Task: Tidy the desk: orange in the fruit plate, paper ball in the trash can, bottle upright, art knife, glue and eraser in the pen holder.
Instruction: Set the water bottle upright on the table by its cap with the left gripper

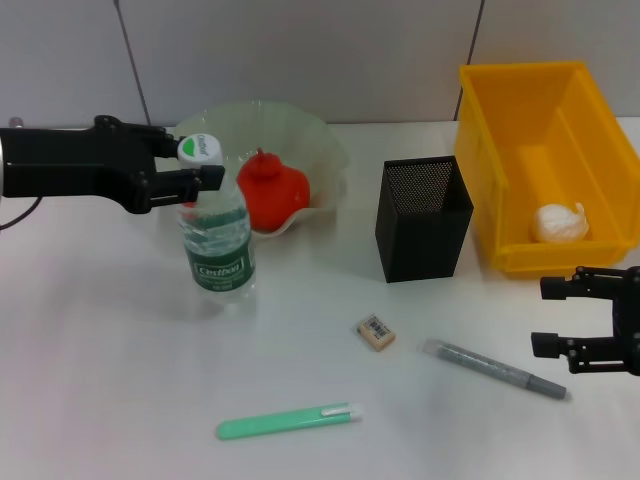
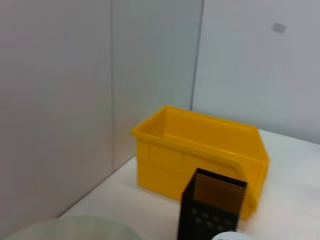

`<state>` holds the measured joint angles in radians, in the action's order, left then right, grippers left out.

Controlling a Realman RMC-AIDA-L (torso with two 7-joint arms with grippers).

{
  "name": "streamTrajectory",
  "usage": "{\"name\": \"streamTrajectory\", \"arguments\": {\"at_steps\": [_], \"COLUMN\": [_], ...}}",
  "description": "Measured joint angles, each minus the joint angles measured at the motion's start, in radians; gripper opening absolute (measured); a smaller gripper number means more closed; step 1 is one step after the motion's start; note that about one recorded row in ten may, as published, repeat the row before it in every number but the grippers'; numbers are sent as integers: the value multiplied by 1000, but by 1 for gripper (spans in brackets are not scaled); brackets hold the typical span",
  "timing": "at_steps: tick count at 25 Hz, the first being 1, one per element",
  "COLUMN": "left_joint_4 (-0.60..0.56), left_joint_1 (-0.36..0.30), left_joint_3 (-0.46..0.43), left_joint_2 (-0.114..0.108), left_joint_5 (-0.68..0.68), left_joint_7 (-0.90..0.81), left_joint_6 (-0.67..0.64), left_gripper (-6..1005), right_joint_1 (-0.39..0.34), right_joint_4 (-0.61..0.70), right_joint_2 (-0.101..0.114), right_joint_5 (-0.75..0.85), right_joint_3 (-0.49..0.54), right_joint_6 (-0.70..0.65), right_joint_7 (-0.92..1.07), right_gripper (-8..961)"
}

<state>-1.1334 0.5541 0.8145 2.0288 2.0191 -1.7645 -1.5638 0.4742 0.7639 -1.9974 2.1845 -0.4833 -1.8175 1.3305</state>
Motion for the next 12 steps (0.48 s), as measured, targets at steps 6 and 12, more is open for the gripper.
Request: {"name": "streamTrajectory", "arguments": {"at_steps": [6, 12], "left_joint_4": [12, 14], "left_joint_1": [-11, -34], "left_joint_3": [-2, -3], "left_joint_2": [-6, -15], "left_joint_5": [9, 11], "left_joint_7": [1, 2], "left_joint_6": [27, 42], "left_gripper": [449, 450], "right_joint_1": [4, 5], "right_joint_4": [-1, -3], "right_joint_2": [-3, -3], "right_joint_5": [0, 3], "right_joint_3": [0, -1], "right_joint_6": [0, 0], "right_joint_7": [-6, -7], "right_gripper": [786, 786]}}
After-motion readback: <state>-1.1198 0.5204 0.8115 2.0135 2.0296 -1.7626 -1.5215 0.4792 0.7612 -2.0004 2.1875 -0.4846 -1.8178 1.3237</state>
